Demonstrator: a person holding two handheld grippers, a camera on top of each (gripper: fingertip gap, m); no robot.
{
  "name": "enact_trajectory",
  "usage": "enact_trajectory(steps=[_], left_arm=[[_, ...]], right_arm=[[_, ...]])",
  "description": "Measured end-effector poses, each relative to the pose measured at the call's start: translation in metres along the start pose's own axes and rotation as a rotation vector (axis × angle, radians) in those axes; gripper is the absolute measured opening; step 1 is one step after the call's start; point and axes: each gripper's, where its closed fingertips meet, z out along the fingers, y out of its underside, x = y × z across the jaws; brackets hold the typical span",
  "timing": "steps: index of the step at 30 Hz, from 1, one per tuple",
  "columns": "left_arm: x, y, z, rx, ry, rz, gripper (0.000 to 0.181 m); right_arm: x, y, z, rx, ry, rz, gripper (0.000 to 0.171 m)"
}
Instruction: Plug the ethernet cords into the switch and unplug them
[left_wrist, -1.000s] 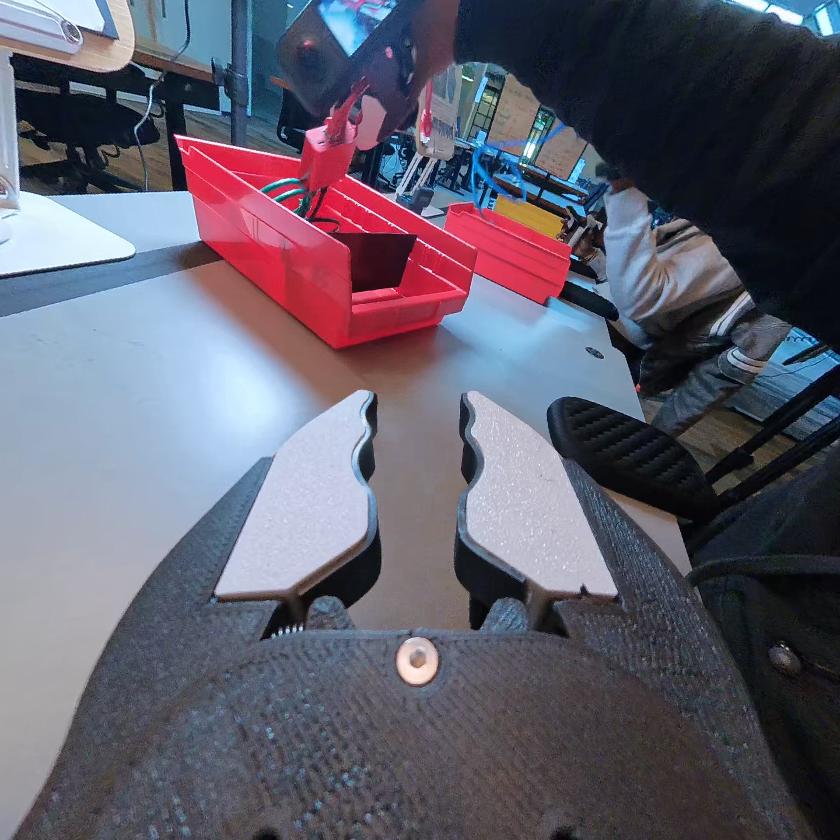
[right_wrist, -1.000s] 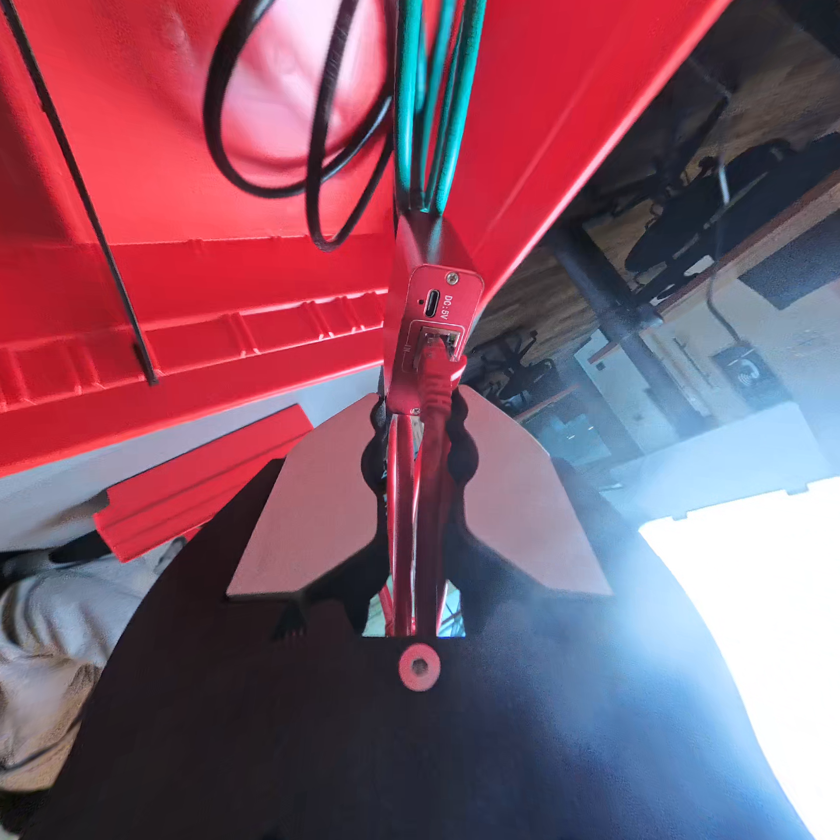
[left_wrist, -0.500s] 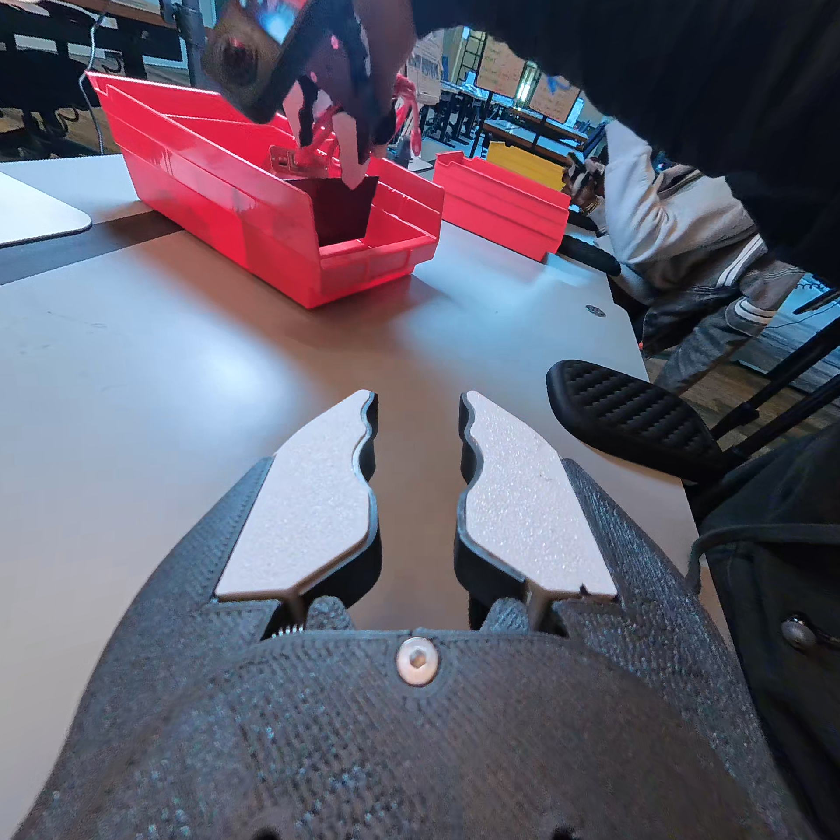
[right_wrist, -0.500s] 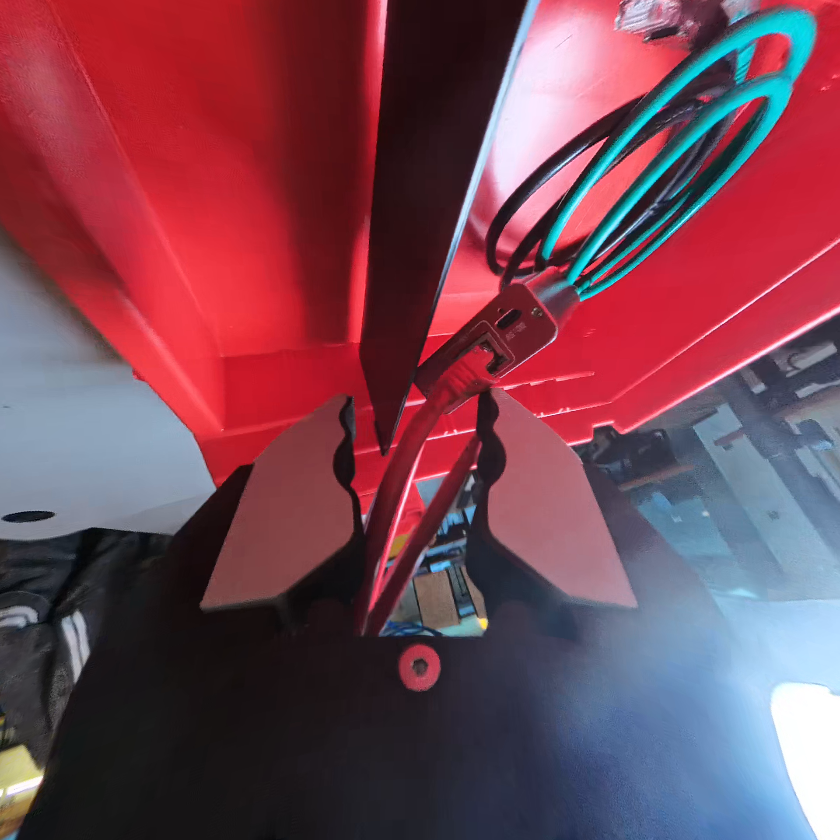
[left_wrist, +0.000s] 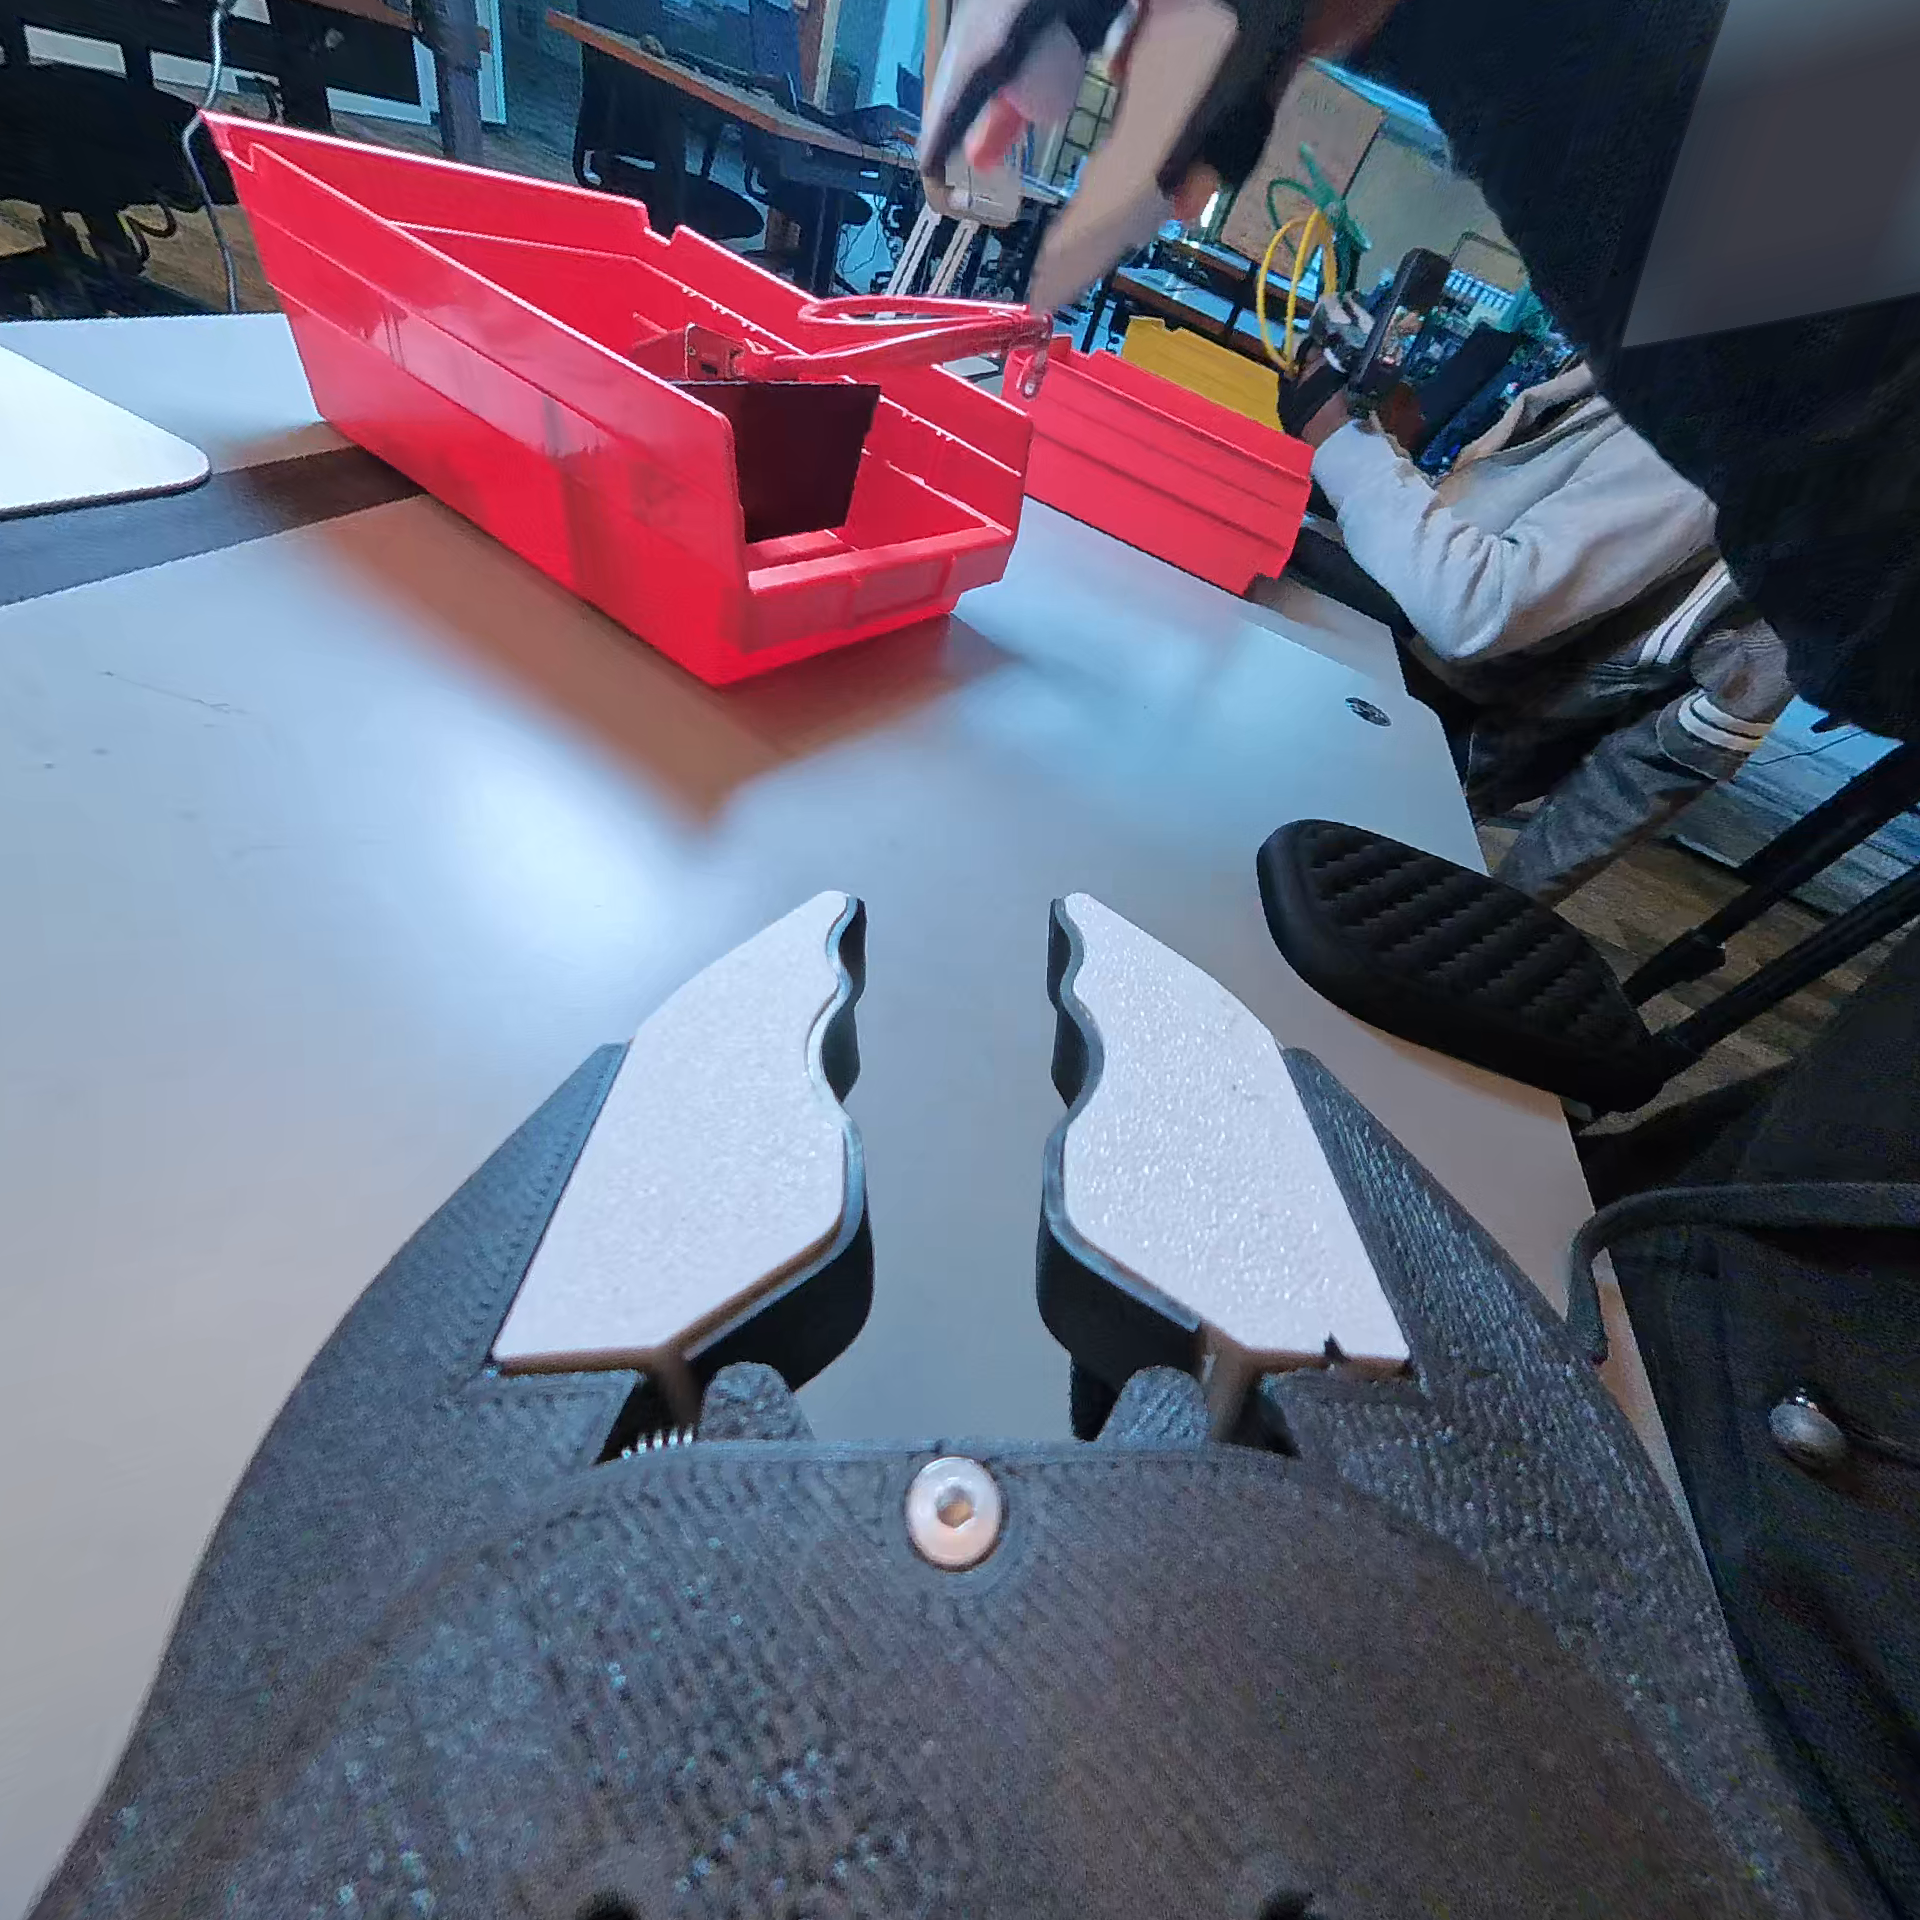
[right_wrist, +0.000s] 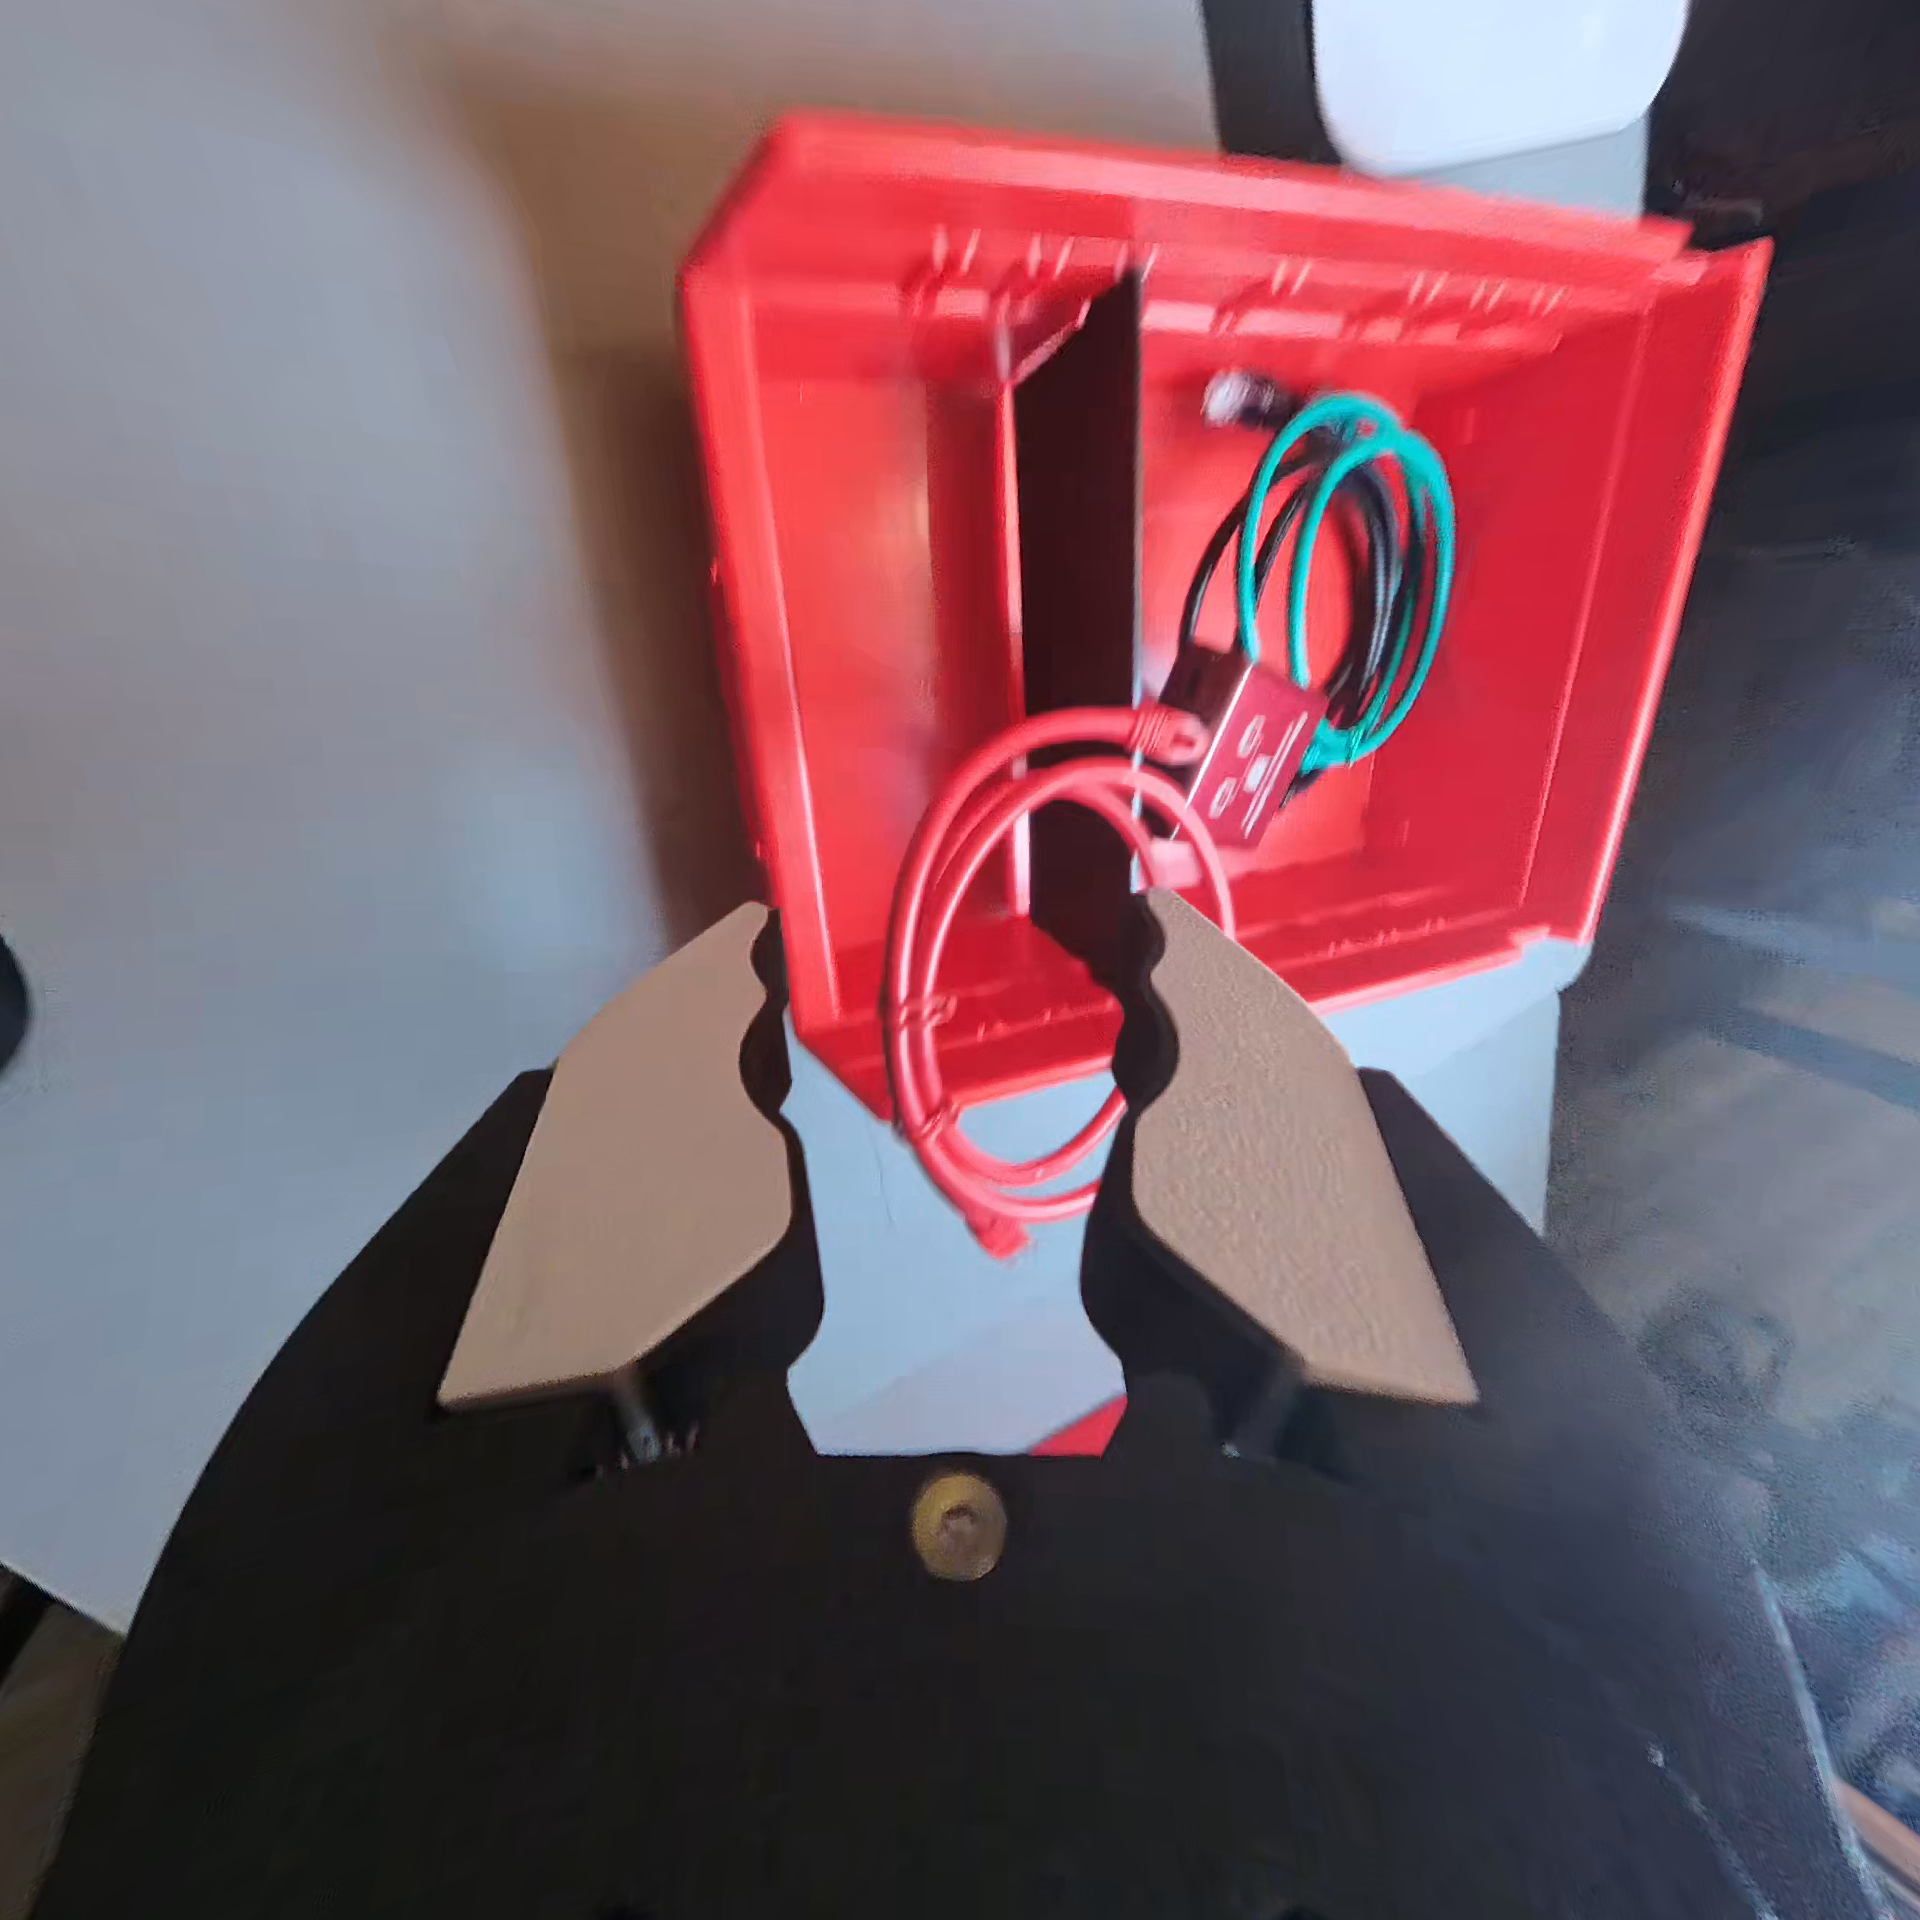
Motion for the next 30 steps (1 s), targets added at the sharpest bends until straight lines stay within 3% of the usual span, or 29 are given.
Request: enact_trajectory(steps=[2,5,7,12,16,18,23,26,30], left_arm=[[-0.001,-0.001,0.000,0.005,0.002,-0.009,0.033],[-0.002,0.000,0.003,0.008,0.015,-0.039,0.033],[-0.002,0.002,0.005,0.007,0.023,-0.059,0.033],[-0.001,0.007,0.006,-0.010,0.017,-0.059,0.032],[0.002,0.011,0.009,-0.027,0.032,-0.067,0.031],[0.004,0.014,0.011,-0.043,0.035,-0.058,0.031],[0.007,0.021,0.013,-0.079,0.035,-0.024,0.031],[0.008,0.025,0.015,-0.098,0.043,-0.017,0.031],[0.009,0.032,0.017,-0.128,0.054,-0.014,0.031]], right_arm=[[-0.013,0.033,0.012,-0.102,0.050,-0.044,0.060],[0.001,0.062,0.026,-0.168,0.207,-0.129,0.019],[0.020,0.064,0.026,-0.165,0.288,-0.177,0.018],[0.083,0.028,0.011,-0.173,0.555,-0.394,0.018],[0.108,-0.010,0.039,-0.153,0.609,-0.496,0.016],[0.115,-0.021,0.067,-0.096,0.588,-0.428,0.017],[0.112,-0.013,0.129,-0.001,0.304,-0.022,0.018],[0.108,-0.008,0.129,0.050,0.112,0.180,0.023],[0.100,0.019,0.117,-0.110,-0.002,0.207,0.029]])
